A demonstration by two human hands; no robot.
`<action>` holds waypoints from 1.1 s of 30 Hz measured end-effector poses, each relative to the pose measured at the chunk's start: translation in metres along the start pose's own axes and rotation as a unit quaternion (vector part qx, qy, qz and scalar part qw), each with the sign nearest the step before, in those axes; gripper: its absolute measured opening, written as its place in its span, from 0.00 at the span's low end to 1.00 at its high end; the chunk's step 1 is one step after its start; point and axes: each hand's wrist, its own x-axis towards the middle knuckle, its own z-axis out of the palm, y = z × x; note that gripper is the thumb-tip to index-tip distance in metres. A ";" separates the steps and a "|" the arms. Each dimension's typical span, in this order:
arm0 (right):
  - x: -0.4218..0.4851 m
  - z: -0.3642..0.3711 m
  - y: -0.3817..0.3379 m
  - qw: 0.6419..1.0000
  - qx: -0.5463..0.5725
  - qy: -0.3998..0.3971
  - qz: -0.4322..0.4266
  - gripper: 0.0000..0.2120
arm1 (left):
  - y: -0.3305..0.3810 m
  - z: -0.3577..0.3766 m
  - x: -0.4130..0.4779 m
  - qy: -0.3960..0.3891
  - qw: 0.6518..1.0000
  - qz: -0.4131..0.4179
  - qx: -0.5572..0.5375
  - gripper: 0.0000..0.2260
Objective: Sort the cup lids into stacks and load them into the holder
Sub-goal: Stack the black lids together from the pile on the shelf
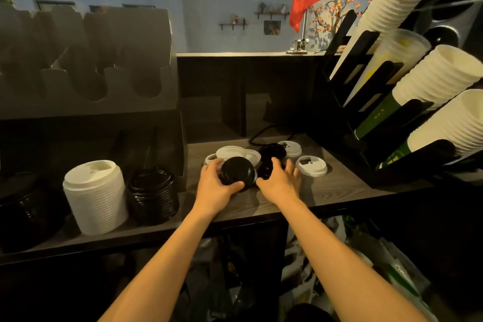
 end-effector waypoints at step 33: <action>-0.015 0.001 -0.011 0.932 0.147 0.056 -0.327 0.43 | 0.021 0.001 0.009 -0.008 0.931 -0.094 -0.353 0.15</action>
